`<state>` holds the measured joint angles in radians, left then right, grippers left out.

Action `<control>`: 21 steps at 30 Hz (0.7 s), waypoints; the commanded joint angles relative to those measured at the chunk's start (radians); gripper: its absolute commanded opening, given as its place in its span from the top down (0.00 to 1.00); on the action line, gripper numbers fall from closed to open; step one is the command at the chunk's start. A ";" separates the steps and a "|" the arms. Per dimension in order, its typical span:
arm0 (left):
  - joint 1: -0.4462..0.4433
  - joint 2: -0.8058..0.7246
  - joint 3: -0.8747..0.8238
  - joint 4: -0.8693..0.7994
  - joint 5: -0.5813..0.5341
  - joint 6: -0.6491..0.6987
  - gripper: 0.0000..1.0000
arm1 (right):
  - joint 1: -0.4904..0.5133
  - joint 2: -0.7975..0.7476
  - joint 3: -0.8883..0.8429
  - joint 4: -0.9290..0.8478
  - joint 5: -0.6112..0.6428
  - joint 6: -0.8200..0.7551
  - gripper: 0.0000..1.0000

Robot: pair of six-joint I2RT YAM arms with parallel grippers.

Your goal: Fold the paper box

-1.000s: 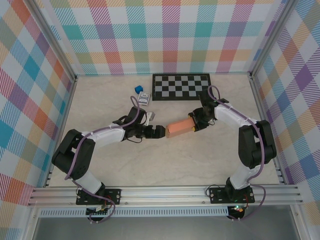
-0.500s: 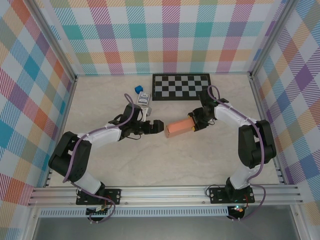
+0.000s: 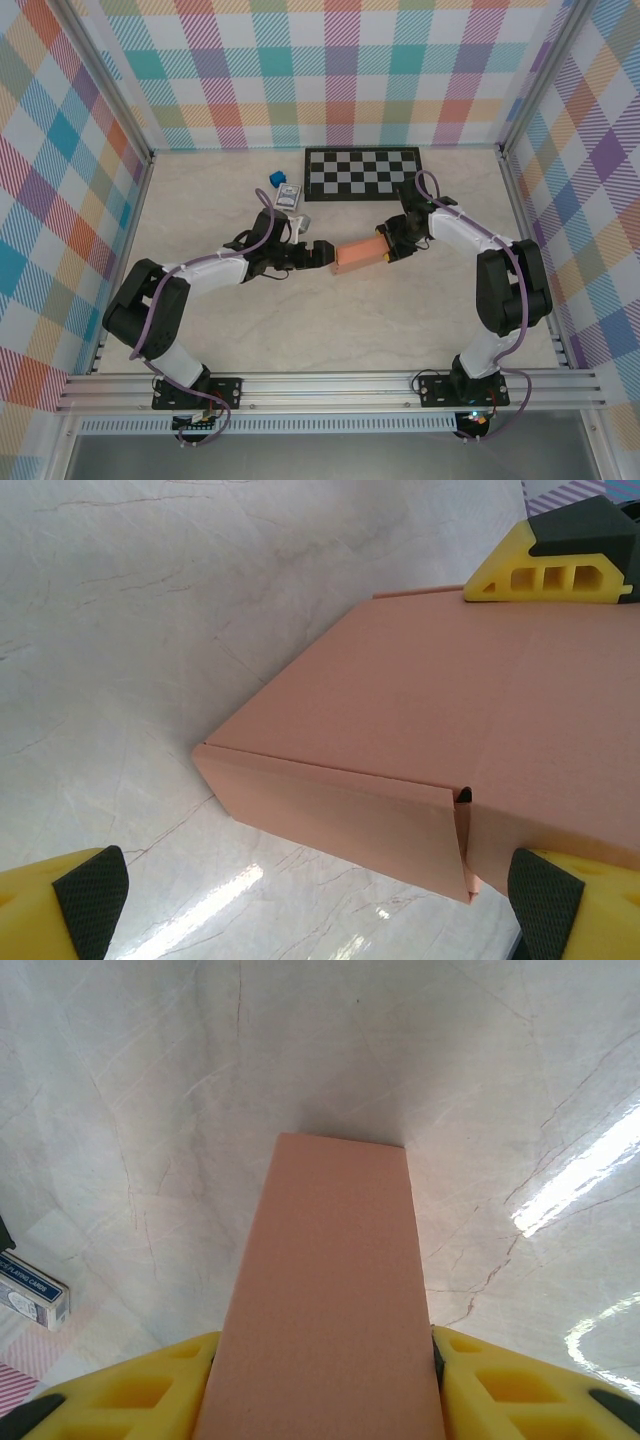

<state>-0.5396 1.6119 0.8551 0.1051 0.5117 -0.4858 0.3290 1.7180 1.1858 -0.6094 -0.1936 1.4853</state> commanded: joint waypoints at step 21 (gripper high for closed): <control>0.018 0.070 -0.010 0.031 -0.098 0.011 0.00 | 0.008 0.069 -0.017 0.032 0.042 -0.008 0.78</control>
<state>-0.5278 1.6691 0.8326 0.1116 0.4305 -0.4755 0.3302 1.7275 1.1858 -0.5594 -0.1875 1.4776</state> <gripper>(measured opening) 0.998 0.449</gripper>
